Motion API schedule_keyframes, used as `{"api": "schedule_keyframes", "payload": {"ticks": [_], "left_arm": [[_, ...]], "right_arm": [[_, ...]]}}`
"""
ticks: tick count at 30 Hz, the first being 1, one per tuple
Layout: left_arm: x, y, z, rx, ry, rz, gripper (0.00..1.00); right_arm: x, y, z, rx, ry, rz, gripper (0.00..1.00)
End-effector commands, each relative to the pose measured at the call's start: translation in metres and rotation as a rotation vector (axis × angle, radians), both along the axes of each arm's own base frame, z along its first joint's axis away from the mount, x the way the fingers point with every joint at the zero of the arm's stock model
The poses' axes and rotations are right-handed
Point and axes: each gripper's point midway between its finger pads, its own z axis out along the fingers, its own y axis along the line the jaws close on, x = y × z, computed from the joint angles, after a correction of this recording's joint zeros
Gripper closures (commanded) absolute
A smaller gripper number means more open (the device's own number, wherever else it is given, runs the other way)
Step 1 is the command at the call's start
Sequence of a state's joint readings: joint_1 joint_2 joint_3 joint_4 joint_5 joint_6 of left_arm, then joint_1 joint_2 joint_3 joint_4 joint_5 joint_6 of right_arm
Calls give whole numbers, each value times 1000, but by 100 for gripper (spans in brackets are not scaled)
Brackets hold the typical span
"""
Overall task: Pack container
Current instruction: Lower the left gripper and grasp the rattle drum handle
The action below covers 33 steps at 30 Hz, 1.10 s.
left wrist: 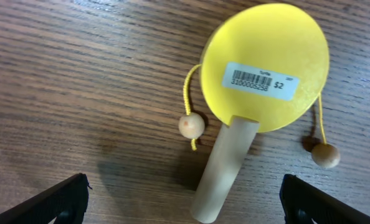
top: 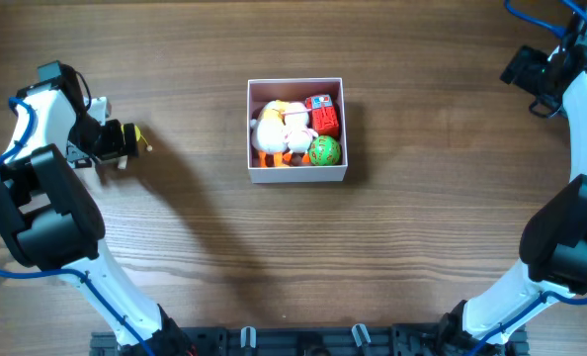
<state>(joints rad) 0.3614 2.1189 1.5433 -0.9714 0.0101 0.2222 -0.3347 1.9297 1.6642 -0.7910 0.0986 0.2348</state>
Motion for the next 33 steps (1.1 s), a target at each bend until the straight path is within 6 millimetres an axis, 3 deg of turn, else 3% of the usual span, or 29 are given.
{"api": "schedule_keyframes", "payload": {"ticks": [1,18,25,33], "left_arm": [[-1,-6,-7,-33,5,-65,1],[-3,-11,-7,-23,22,-101,0],[-1,-8,-8,14,28,-33,0],[-5,-10,-18,8,58,-36,0]], "right_arm": [[-1,-2,-1,-9,2,-16,0],[-1,-2,-1,-9,2,-17,0],[-1,-2,-1,-9,2,-17,0],[-1,-2,-1,-9,2,-17,0]]}}
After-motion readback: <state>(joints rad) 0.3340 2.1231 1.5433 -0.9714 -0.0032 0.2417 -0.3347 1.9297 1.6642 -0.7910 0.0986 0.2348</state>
